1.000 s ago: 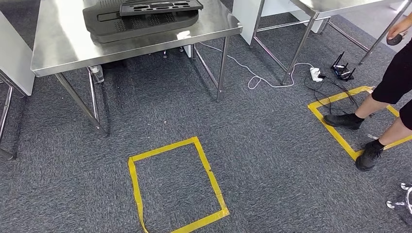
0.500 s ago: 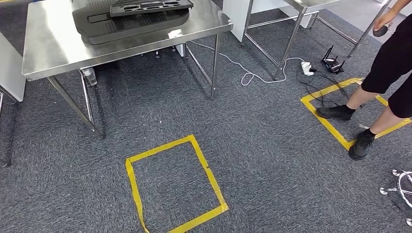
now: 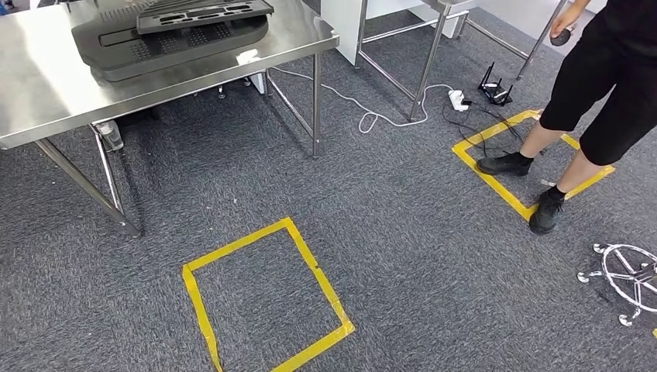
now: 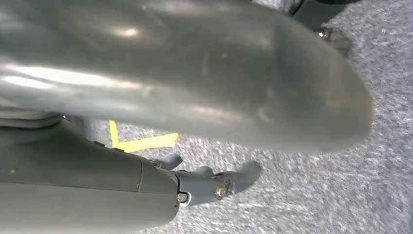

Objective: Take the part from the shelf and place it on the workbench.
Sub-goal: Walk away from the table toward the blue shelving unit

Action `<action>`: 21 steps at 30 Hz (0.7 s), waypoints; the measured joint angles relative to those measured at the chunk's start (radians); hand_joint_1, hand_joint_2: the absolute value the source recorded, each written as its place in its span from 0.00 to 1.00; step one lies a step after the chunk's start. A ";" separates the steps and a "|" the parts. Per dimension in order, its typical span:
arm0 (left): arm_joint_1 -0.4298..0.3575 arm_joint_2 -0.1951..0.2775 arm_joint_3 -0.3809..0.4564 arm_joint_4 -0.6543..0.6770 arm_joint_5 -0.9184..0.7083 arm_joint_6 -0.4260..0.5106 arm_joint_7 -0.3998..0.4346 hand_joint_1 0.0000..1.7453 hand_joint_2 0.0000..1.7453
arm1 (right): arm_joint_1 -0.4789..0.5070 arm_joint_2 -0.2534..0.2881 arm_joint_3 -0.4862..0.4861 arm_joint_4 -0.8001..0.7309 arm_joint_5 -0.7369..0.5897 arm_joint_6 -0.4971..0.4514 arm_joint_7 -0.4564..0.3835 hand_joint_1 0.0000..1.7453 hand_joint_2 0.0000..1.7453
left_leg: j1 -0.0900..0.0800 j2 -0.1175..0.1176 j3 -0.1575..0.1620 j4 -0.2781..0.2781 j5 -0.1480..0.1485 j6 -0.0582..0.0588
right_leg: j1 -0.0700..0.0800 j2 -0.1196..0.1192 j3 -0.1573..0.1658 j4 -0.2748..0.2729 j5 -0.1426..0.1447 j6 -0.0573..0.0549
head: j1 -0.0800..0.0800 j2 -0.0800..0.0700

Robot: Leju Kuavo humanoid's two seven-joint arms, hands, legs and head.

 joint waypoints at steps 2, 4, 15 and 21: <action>-0.001 0.000 0.000 0.000 0.001 0.003 0.000 0.00 0.00 | 0.002 0.000 0.000 0.000 0.002 0.000 0.000 0.00 0.00 | -0.002 0.016 -0.002 -0.004 0.006 0.018 | -0.003 -0.006 -0.013 0.006 -0.002 0.010 | 0.002 0.000; -0.001 0.000 0.001 0.000 0.001 0.005 0.000 0.00 0.00 | 0.001 0.001 0.000 0.000 0.003 0.000 0.000 0.00 0.00 | -0.002 0.033 -0.005 -0.008 0.010 0.034 | -0.001 -0.036 -0.052 0.081 -0.039 0.007 | 0.007 0.000; -0.002 0.000 0.004 0.000 0.001 0.006 0.002 0.00 0.00 | -0.006 0.004 0.000 0.000 0.005 0.000 0.004 0.00 0.00 | -0.020 0.125 -0.001 -0.012 0.008 0.023 | 0.018 -0.121 -0.004 0.000 -0.011 0.002 | 0.010 0.000; 0.000 0.001 0.004 0.000 0.002 0.007 0.003 0.00 0.00 | -0.002 0.005 0.000 0.000 0.005 0.000 0.004 0.00 0.00 | -0.010 0.055 -0.067 0.166 -0.105 -0.005 | 0.000 -0.068 0.011 -0.016 0.010 -0.032 | 0.002 0.000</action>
